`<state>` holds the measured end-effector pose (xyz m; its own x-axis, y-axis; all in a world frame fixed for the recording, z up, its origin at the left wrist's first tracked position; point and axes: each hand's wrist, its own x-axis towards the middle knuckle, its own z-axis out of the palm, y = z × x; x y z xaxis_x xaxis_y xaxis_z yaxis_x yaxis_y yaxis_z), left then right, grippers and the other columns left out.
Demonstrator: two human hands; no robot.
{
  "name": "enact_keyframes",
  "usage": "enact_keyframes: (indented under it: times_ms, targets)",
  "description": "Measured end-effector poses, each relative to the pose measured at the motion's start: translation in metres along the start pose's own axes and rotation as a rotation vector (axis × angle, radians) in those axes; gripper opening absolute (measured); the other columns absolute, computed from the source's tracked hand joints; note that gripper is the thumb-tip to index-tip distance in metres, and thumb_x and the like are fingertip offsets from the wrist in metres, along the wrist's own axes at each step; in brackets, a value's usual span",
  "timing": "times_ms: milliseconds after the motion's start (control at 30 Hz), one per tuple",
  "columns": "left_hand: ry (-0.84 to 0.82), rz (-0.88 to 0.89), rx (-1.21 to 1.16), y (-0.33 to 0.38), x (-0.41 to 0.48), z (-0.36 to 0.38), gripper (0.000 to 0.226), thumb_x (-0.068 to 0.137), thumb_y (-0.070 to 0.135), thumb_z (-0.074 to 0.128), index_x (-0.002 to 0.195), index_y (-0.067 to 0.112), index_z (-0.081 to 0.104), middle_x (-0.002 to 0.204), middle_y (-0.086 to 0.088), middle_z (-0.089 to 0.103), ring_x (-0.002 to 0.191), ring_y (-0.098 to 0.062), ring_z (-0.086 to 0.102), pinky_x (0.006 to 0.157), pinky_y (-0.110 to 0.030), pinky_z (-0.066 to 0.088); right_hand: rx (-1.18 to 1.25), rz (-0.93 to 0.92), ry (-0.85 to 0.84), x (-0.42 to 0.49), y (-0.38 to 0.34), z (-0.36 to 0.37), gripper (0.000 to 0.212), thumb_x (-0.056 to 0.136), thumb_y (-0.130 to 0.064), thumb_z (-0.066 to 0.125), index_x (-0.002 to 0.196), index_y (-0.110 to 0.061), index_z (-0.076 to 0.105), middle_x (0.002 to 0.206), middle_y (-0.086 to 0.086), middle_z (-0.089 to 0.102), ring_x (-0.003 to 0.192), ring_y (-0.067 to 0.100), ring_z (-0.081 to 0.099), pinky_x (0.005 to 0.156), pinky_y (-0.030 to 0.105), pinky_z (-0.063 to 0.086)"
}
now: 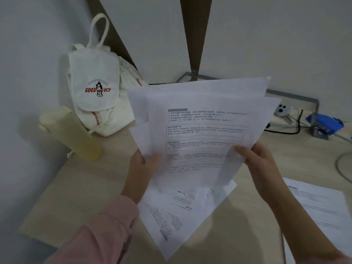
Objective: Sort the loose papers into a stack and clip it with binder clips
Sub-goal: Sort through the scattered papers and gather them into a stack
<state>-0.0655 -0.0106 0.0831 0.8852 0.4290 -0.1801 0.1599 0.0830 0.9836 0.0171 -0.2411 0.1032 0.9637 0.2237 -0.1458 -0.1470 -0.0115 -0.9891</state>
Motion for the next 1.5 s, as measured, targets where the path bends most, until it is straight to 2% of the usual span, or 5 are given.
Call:
enact_keyframes:
  times_ms: [300,700,1067,1267,1500]
  targets:
    - [-0.009,-0.008,-0.052,-0.014,-0.002,0.024,0.032,0.089,-0.002,0.050,0.117,0.011,0.057,0.103,0.004,0.066,0.082,0.008,0.064,0.068,-0.007,0.050,0.018,0.074,0.151,-0.014,0.033,0.002,0.035,0.085,0.004,0.046,0.106,-0.020,0.062,0.103,-0.004,0.068,0.104,0.017,0.060,0.082,0.028,0.046]
    - [0.004,0.001,-0.027,-0.022,-0.008,0.029,0.033,0.088,-0.002,0.050,0.118,0.013,0.056,0.103,0.003,0.064,0.090,-0.001,0.061,0.073,-0.011,0.050,-0.011,0.088,0.247,-0.028,0.045,0.010,0.025,0.086,0.003,0.043,0.100,-0.006,0.061,0.089,0.000,0.062,0.085,0.012,0.055,0.074,0.026,0.043]
    - [0.032,-0.030,-0.020,-0.029,-0.019,0.040,0.025,0.088,-0.007,0.046,0.093,0.015,0.057,0.082,0.005,0.060,0.076,-0.006,0.058,0.061,-0.008,0.047,0.011,0.087,0.266,-0.040,0.049,0.000,0.027,0.087,0.003,0.043,0.089,-0.014,0.064,0.086,-0.004,0.065,0.073,-0.006,0.060,0.062,0.005,0.047]
    - [-0.006,-0.086,0.045,-0.041,-0.026,0.049,0.029,0.089,0.000,0.050,0.106,0.021,0.059,0.097,0.012,0.065,0.078,0.011,0.063,0.063,-0.005,0.049,0.021,0.258,0.143,-0.050,0.068,-0.008,0.028,0.092,-0.010,0.047,0.099,-0.032,0.063,0.102,-0.013,0.068,0.090,0.003,0.064,0.071,0.018,0.047]
    - [-0.170,-0.135,0.127,-0.051,-0.036,0.103,0.015,0.093,0.012,0.050,0.102,0.016,0.061,0.093,0.011,0.066,0.074,0.008,0.062,0.058,-0.003,0.045,-0.168,0.318,0.346,-0.068,0.075,-0.082,0.009,0.090,-0.012,0.051,0.087,-0.011,0.059,0.086,0.008,0.064,0.079,0.023,0.059,0.066,0.032,0.044]
